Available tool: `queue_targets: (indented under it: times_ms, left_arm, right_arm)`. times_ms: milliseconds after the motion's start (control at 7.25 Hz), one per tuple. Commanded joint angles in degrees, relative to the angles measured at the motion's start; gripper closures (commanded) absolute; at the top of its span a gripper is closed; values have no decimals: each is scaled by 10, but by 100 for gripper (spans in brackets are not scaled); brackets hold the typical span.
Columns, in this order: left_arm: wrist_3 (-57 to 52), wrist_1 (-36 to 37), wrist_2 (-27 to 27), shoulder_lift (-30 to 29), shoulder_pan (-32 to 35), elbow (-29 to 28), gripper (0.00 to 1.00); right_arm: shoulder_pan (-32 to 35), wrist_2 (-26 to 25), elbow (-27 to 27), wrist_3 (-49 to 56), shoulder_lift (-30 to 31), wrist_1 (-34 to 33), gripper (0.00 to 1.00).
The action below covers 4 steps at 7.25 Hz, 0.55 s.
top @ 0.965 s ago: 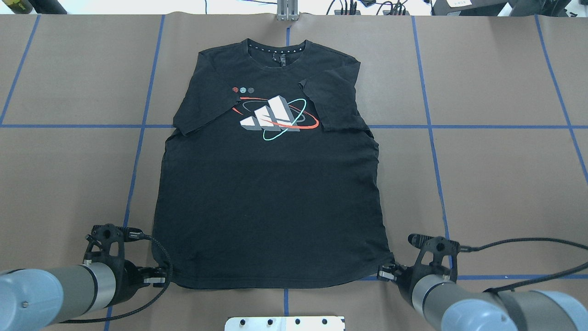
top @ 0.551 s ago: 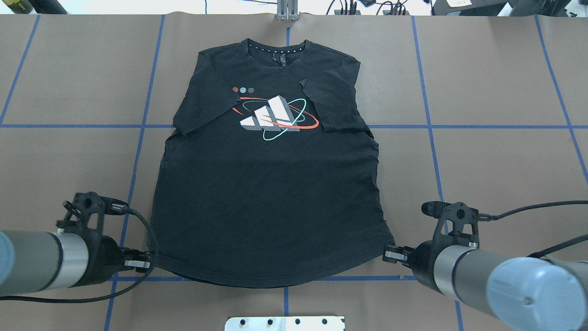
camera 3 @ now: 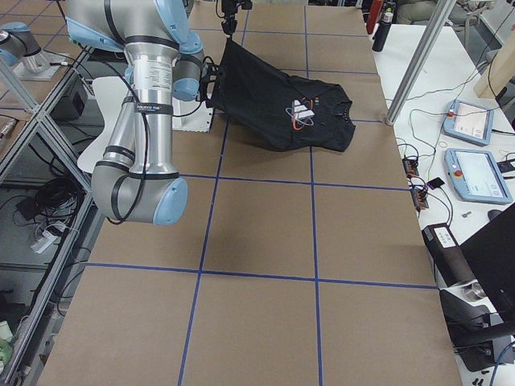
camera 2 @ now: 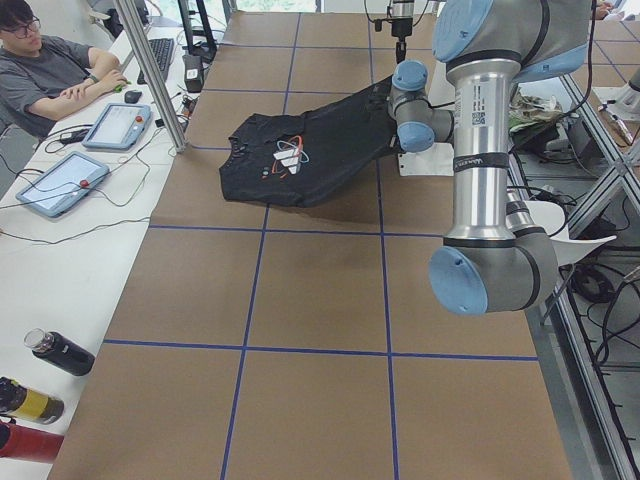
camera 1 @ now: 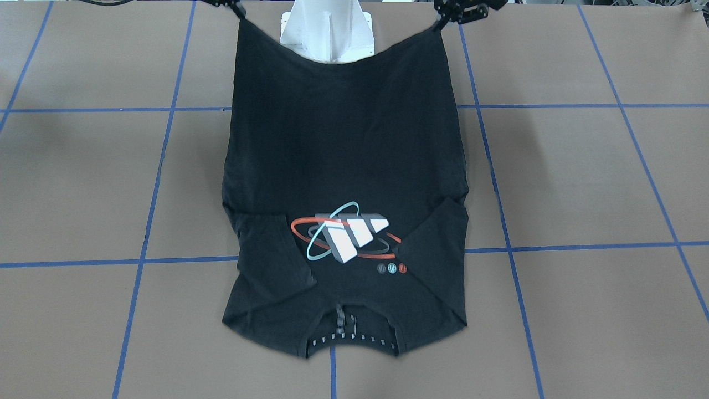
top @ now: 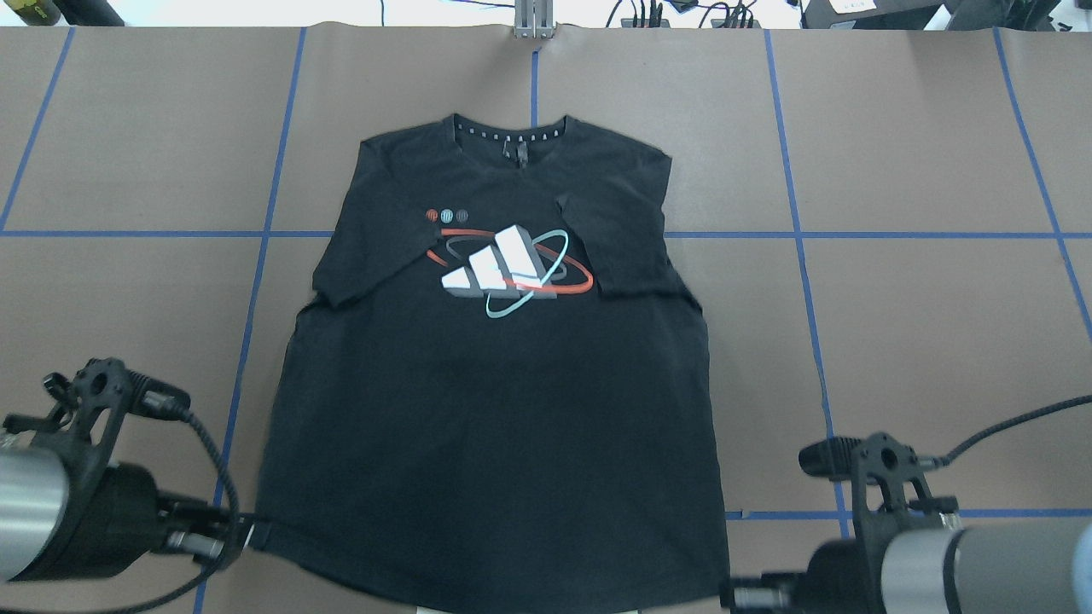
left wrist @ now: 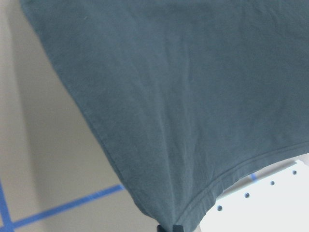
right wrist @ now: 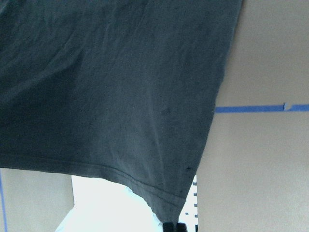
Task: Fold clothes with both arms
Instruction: 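Lift the hem with both grippers and fold it toward the collar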
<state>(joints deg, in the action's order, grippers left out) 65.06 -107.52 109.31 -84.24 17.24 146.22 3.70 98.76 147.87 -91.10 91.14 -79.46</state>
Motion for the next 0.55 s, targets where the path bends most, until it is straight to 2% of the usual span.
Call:
queue_targets:
  times_ms: [0,138,276,414]
  left_arm:
    - [2,1,11,21,-39,47,100]
    - [2,4,6,15,-36,39,100]
    - [2,5,3,2,-20,18,100]
    - [3,4,-3,-42,1,-31,100]
  right_arm:
    - [-33,11,28,0,4,-1,100]
    - [-12,5,23,0,4,-2,100]
    - [22,-2,15,3,0,-31,100]
    - [49,-46,-16,50,-10,-55,100]
